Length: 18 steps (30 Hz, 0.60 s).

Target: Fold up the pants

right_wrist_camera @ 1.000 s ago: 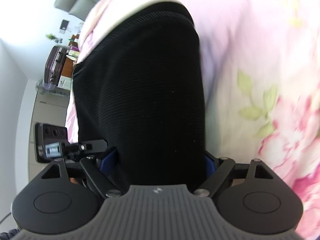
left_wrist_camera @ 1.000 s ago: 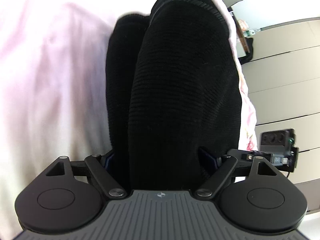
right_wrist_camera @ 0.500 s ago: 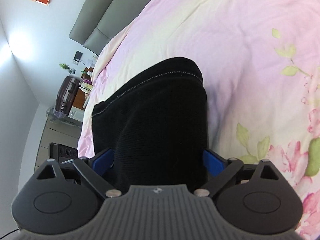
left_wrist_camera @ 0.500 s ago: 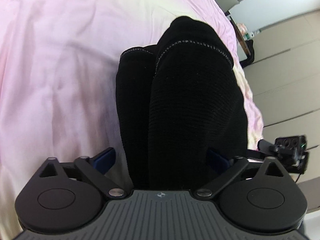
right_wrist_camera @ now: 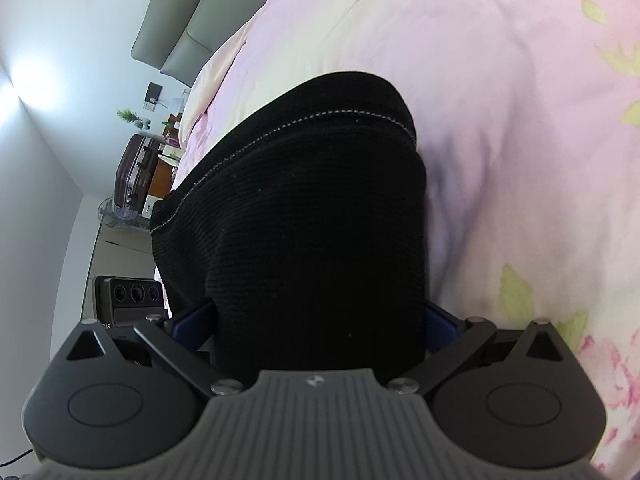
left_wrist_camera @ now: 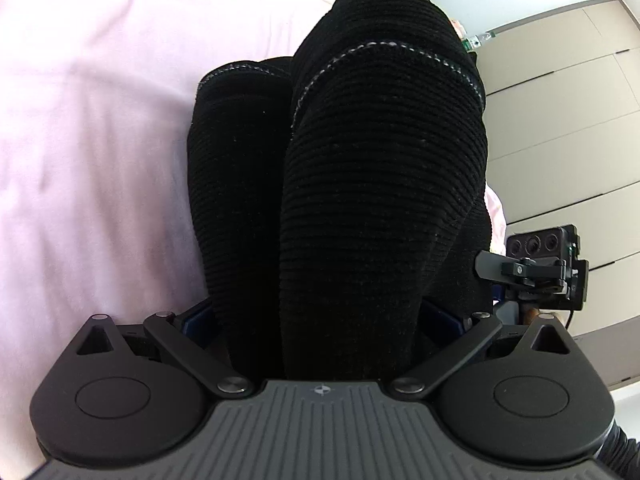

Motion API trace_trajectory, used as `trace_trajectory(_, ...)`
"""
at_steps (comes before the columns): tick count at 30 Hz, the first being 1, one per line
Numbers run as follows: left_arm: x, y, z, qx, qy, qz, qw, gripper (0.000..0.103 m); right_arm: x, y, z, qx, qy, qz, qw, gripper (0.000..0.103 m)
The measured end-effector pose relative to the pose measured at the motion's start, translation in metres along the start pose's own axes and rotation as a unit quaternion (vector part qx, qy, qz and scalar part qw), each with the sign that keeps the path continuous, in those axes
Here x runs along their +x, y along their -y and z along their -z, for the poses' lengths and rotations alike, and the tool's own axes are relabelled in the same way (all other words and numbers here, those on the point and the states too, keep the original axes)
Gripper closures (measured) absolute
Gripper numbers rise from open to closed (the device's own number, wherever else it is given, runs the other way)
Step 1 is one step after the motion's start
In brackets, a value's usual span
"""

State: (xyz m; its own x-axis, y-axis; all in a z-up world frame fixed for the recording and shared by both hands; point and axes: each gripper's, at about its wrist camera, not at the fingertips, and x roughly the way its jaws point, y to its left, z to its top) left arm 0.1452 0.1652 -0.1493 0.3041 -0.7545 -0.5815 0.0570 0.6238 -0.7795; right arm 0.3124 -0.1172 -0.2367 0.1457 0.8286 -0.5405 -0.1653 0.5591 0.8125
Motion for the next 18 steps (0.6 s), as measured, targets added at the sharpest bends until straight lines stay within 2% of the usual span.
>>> trace_trajectory(10,0.0,0.003,-0.011,0.006,-0.005,0.017,0.9998,0.002,0.014,0.001,-0.001,-0.007,-0.015,0.0,1.0,0.006)
trace_trajectory(18,-0.001,0.002,-0.005,0.006,0.015,0.031,0.9994,0.016,0.007,-0.013,0.007,-0.005,0.007,0.018,1.0,0.025)
